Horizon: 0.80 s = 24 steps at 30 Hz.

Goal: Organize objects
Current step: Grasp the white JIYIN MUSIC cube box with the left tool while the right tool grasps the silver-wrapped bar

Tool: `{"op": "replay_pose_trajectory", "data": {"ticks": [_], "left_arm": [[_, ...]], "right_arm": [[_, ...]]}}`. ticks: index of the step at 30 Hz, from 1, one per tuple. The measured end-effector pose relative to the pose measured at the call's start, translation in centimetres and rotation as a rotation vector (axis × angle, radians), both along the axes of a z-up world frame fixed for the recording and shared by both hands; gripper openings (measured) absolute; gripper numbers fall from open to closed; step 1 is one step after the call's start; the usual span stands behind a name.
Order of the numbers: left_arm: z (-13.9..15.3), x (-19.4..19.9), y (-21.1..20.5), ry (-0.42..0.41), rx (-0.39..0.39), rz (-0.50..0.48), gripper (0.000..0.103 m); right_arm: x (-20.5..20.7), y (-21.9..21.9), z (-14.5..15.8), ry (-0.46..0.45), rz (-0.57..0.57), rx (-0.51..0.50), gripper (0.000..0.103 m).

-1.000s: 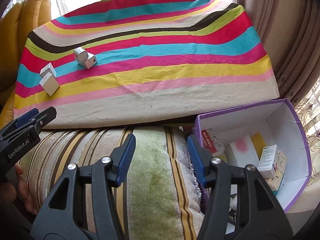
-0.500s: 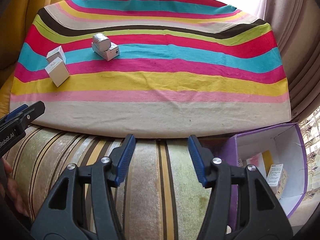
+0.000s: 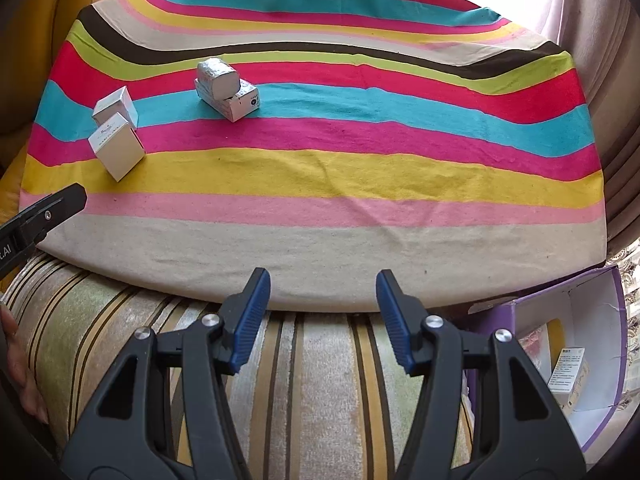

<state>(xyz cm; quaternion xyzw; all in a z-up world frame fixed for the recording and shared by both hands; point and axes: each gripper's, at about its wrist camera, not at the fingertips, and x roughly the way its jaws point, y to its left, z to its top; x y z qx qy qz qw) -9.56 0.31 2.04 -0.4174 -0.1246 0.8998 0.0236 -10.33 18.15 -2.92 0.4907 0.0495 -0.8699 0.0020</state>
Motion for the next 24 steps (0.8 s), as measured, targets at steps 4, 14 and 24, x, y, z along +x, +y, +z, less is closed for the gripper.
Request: {"op": "replay_pose_trajectory", "data": {"ticks": [4,14,24], "left_arm": [[0.1,-1.6,-0.4,0.017,0.006,-0.023,0.065],[-0.4,-5.2,0.3,0.028,-0.041,-0.098,0.07],[-1.6,-5.9,0.8,0.032,-0.036,-0.138,0.049]], "right_arm": [[-0.8,-0.4,-0.2,0.001,0.016,-0.007,0.059],[-3.5,-1.6,-0.2,0.022,0.056,-0.04,0.059],[-7.1,-3.1,1.1,0.128,0.116,-0.054,0.065]]}}
